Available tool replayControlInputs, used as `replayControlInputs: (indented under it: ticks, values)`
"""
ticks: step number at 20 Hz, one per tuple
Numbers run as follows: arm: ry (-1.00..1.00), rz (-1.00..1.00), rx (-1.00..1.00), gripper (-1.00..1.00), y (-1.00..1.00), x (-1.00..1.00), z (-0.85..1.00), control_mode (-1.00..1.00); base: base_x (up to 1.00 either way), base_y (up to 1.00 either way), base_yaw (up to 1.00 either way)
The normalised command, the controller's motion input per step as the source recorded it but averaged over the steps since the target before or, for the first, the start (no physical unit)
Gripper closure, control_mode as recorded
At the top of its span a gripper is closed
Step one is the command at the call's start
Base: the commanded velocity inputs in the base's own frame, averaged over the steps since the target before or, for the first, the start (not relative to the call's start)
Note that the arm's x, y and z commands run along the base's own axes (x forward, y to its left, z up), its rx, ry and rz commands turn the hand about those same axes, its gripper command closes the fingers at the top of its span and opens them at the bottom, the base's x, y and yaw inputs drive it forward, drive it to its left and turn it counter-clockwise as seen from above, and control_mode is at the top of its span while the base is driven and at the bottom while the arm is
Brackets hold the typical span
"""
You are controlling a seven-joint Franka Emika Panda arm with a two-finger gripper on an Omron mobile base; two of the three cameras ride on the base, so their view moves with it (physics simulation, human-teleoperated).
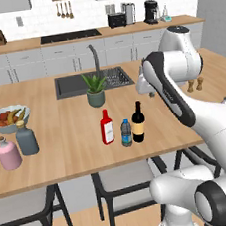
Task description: Move the plastic bottles in the middle to the plastics group, and the glass bottles in the middle to the glass group.
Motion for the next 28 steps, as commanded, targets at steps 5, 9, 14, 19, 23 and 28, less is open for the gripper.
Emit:
replayControlInputs:
  ticks: [5, 9, 14, 19, 23, 28]
  values:
    - [0.00, 0.00, 0.00, -1.00, 0.00, 0.00, 0.00, -1.00, 0.00, 0.00, 0.00]
    - [-0.02, 0.00, -0.02, -1.00, -0.02, 0.01, -0.05, -1.00, 0.00, 0.00, 0.00]
    - [-0.13, 0.01, 0.00, -1.00, -0.01, 0.49, -0.59, -1.00, 0.00, 0.00, 0.00]
    - [-0.17, 0.02, 0.00, -1.00, 0.00, 0.50, -0.34, -1.00, 0.00, 0.00, 0.00]
    - [-0.05, 0.01, 0.00, -1.00, 0.00, 0.44, -0.10, -1.00, 0.00, 0.00, 0.00]
    - [0.02, 0.00, -0.03, -1.00, 0.00, 0.13, -0.02, -1.00, 0.00, 0.00, 0.00]
